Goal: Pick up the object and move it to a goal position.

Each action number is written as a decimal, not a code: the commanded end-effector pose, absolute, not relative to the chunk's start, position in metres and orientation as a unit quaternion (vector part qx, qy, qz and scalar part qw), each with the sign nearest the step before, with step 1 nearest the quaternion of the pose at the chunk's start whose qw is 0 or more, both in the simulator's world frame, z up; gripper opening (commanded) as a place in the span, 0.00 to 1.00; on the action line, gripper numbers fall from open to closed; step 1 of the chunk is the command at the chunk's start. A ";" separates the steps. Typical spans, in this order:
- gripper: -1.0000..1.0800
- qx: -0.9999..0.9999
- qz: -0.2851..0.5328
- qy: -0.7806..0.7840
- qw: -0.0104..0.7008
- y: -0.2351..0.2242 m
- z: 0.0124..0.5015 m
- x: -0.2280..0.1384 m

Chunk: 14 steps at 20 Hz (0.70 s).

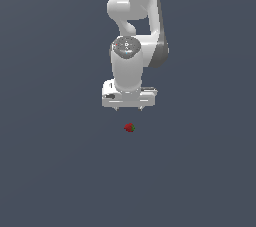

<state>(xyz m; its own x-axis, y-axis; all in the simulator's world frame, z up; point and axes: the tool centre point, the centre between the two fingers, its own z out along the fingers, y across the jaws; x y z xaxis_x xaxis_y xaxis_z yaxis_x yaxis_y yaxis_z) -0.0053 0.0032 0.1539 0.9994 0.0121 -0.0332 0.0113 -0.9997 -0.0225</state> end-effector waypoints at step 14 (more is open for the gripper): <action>0.96 -1.000 0.014 0.009 0.015 -0.010 0.153 -0.007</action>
